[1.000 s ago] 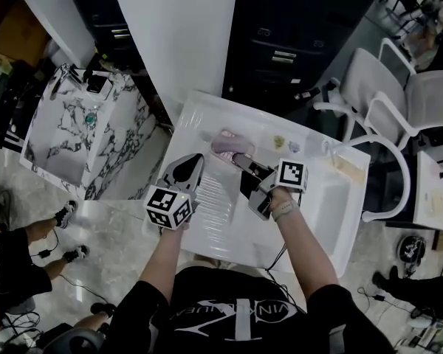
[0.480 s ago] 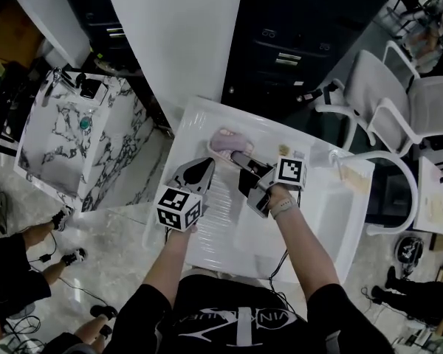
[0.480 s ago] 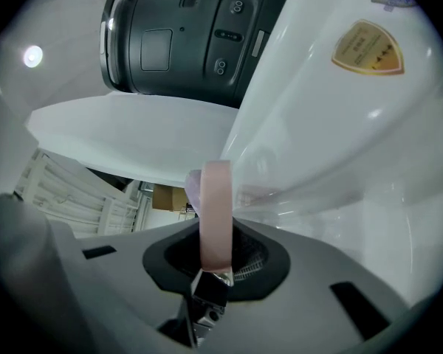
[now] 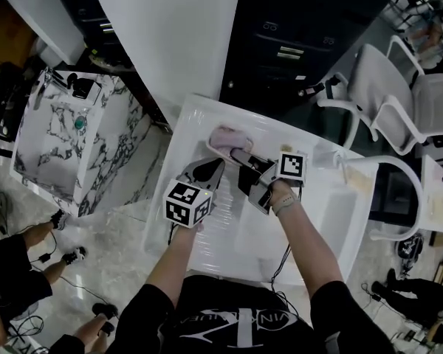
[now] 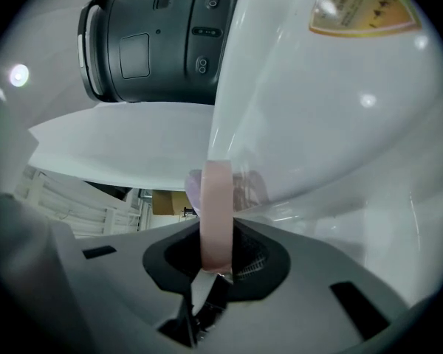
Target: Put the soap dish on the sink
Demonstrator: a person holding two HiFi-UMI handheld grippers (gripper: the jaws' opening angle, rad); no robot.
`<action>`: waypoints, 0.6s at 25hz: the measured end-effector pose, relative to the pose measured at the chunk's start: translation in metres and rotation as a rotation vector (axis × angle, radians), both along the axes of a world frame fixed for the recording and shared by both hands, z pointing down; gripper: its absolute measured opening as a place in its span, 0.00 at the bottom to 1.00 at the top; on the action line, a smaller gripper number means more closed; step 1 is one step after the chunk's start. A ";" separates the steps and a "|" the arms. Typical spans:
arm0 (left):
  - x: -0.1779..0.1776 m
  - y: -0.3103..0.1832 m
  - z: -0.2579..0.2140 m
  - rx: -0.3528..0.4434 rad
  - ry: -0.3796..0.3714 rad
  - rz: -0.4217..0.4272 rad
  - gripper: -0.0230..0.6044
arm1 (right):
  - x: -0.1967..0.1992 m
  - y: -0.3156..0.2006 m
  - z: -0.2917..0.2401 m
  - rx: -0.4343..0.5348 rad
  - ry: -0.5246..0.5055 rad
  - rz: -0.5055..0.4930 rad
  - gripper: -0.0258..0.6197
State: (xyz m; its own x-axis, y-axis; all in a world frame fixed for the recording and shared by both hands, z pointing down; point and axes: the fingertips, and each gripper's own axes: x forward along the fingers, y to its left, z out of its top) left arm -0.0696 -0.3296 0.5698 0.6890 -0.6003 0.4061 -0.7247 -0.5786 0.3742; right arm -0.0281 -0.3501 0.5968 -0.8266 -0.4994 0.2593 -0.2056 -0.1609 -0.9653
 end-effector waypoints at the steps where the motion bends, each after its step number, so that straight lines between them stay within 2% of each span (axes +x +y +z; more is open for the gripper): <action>1: 0.002 0.001 0.002 -0.008 -0.004 0.010 0.06 | -0.001 -0.001 0.000 -0.005 -0.005 -0.002 0.14; 15: 0.015 -0.007 0.011 -0.064 0.028 0.026 0.06 | 0.000 -0.010 0.006 -0.041 -0.036 0.012 0.14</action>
State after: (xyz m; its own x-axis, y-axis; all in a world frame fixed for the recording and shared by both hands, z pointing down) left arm -0.0542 -0.3362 0.5806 0.7154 -0.5557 0.4236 -0.6988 -0.5712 0.4306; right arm -0.0278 -0.3598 0.6029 -0.8299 -0.4989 0.2498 -0.1686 -0.2025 -0.9647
